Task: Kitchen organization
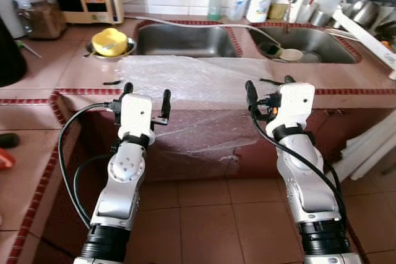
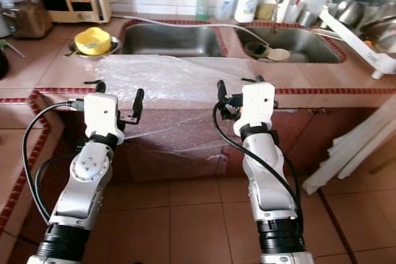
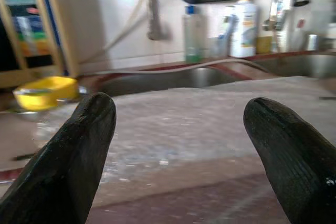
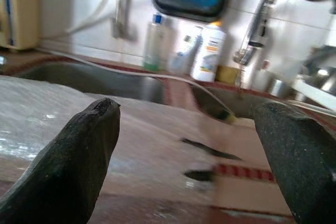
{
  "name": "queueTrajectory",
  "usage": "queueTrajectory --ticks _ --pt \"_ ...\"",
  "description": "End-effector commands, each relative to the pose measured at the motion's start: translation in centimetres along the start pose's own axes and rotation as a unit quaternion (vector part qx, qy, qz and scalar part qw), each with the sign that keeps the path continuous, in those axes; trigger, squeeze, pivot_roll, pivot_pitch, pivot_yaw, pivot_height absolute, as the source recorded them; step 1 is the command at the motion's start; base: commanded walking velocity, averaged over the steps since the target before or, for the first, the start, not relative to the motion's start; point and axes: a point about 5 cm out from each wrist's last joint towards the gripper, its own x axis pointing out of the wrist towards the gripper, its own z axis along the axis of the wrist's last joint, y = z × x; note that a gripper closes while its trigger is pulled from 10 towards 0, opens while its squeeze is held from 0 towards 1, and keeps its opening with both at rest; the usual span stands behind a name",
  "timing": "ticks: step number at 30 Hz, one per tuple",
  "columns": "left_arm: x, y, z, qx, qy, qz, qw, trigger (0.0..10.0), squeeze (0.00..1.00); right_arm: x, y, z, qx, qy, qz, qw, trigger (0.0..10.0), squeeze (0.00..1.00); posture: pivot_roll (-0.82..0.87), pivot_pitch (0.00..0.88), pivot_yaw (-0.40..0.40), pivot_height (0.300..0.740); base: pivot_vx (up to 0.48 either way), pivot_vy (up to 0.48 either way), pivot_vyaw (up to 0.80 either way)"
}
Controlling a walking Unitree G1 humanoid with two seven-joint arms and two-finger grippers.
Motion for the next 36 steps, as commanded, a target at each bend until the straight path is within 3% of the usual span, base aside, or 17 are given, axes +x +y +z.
queueTrajectory --ticks 1,18,32,36 --pt "0.08 0.56 0.34 0.004 -0.004 0.006 1.0 10.0 0.0 0.11 0.25 0.81 0.006 -0.013 0.004 1.0 10.0 0.0 -0.05 0.1 -0.06 0.74 0.0 -0.319 0.0" --pt "0.3 0.65 0.28 0.004 -0.004 0.004 1.0 10.0 0.0 0.12 0.86 1.2 0.007 -0.018 0.02 1.0 10.0 0.0 -0.05 0.075 -0.049 0.74 0.0 -0.241 0.0" --pt "0.34 1.28 0.49 0.015 -0.007 0.02 1.0 10.0 0.0 0.16 1.24 1.07 0.005 -0.013 0.019 1.0 10.0 0.0 -0.04 0.084 -0.037 0.74 0.0 0.0 0.74" --pt "0.33 1.21 0.48 0.005 -0.006 0.014 1.0 10.0 0.0 0.09 1.17 1.13 0.023 -0.018 0.012 1.0 10.0 0.0 -0.04 0.085 -0.037 0.74 0.0 0.0 0.6"
